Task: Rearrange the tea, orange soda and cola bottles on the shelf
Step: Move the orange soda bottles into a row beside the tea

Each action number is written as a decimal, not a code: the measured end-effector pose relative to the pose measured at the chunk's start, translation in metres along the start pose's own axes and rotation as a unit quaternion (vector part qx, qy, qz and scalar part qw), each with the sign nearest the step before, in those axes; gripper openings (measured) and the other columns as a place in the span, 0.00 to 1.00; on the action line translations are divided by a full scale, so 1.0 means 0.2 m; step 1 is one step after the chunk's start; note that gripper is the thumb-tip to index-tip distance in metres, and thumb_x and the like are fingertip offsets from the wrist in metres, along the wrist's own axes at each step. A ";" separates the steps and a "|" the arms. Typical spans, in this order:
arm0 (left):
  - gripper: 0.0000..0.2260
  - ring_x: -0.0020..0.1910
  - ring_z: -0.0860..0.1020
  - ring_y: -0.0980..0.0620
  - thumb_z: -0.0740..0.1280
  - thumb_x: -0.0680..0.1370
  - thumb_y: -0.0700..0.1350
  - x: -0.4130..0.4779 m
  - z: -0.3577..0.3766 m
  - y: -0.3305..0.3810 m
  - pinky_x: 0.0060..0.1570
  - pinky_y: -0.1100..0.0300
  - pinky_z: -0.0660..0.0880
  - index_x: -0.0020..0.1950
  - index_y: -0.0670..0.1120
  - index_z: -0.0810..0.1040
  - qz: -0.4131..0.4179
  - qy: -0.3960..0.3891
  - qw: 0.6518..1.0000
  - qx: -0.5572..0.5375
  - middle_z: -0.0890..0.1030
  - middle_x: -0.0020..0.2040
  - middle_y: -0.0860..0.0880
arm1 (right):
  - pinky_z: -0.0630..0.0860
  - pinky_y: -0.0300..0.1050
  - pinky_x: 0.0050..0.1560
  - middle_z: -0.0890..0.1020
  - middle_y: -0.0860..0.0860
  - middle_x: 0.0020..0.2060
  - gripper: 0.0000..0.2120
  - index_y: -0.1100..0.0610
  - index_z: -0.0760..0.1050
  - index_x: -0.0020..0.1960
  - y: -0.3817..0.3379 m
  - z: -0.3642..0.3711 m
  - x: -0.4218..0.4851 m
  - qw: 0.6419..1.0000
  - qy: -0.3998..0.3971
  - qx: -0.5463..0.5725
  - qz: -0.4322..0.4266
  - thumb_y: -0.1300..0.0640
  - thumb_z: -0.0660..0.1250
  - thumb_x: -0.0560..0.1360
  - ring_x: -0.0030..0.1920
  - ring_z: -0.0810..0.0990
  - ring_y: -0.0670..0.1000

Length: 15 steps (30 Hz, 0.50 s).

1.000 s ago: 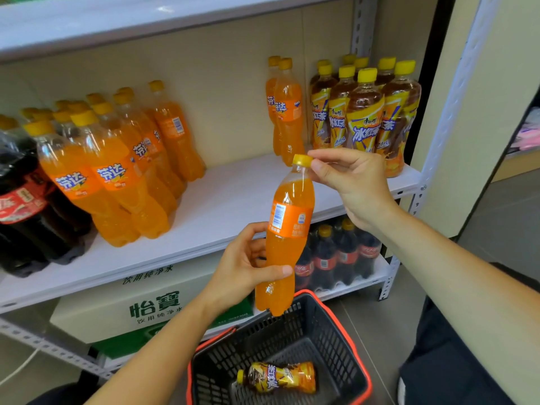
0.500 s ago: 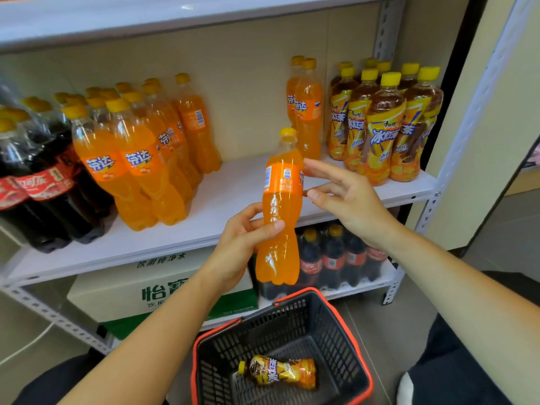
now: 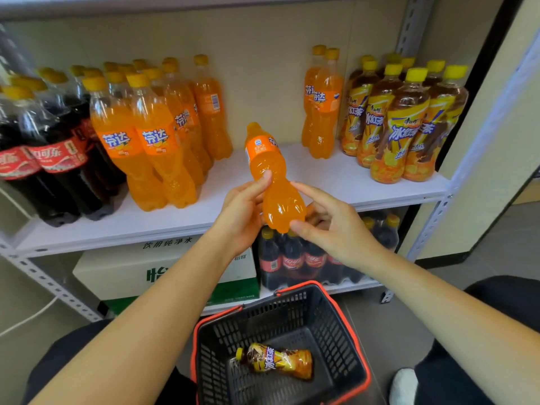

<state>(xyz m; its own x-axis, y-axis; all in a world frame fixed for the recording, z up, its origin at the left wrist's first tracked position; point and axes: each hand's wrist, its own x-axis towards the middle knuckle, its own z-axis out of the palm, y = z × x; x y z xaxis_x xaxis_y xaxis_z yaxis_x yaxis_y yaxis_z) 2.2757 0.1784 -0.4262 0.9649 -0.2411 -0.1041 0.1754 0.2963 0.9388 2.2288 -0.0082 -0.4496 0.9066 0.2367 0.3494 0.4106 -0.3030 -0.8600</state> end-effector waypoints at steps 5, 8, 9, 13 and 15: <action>0.25 0.55 0.85 0.41 0.70 0.77 0.53 0.01 -0.01 0.00 0.55 0.47 0.82 0.68 0.38 0.75 0.008 0.011 1.000 -0.003 0.84 0.57 0.38 | 0.84 0.59 0.51 0.86 0.53 0.46 0.31 0.44 0.67 0.76 -0.01 0.09 0.01 0.998 0.054 0.013 0.001 0.40 0.68 0.75 0.46 0.86 0.52; 0.26 0.59 0.83 0.40 0.71 0.77 0.53 0.01 -0.03 0.00 0.58 0.46 0.81 0.70 0.39 0.75 0.019 0.017 1.000 0.007 0.84 0.60 0.38 | 0.83 0.59 0.52 0.87 0.52 0.45 0.31 0.45 0.68 0.76 0.00 0.09 0.02 0.998 0.053 0.021 0.001 0.42 0.70 0.75 0.46 0.87 0.52; 0.27 0.59 0.83 0.41 0.71 0.75 0.53 0.01 -0.04 0.00 0.56 0.47 0.81 0.70 0.40 0.75 0.025 0.017 0.999 0.011 0.84 0.61 0.40 | 0.84 0.57 0.53 0.87 0.51 0.45 0.31 0.44 0.68 0.76 0.01 0.08 0.02 0.999 0.050 0.020 0.001 0.43 0.71 0.74 0.46 0.87 0.51; 0.30 0.55 0.85 0.45 0.74 0.72 0.52 0.00 -0.05 0.01 0.45 0.54 0.83 0.71 0.42 0.73 0.053 0.026 0.998 0.011 0.85 0.58 0.43 | 0.83 0.43 0.50 0.86 0.46 0.46 0.35 0.35 0.66 0.73 0.04 0.06 0.03 1.000 0.024 -0.011 -0.011 0.52 0.78 0.72 0.46 0.86 0.47; 0.31 0.52 0.86 0.46 0.75 0.71 0.50 0.00 -0.05 0.01 0.41 0.57 0.81 0.71 0.41 0.73 0.069 0.034 0.997 0.013 0.86 0.56 0.44 | 0.83 0.41 0.49 0.86 0.46 0.45 0.37 0.31 0.65 0.71 0.06 0.07 0.03 0.999 0.023 -0.024 -0.019 0.56 0.79 0.72 0.45 0.86 0.47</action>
<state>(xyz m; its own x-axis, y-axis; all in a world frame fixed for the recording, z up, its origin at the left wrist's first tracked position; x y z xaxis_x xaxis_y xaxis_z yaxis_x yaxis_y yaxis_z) 2.2769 0.1875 -0.4278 0.9907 -0.1363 0.0057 0.0356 0.2989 0.9536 2.2378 0.0022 -0.4632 0.8933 0.2058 0.3996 0.4480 -0.3380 -0.8277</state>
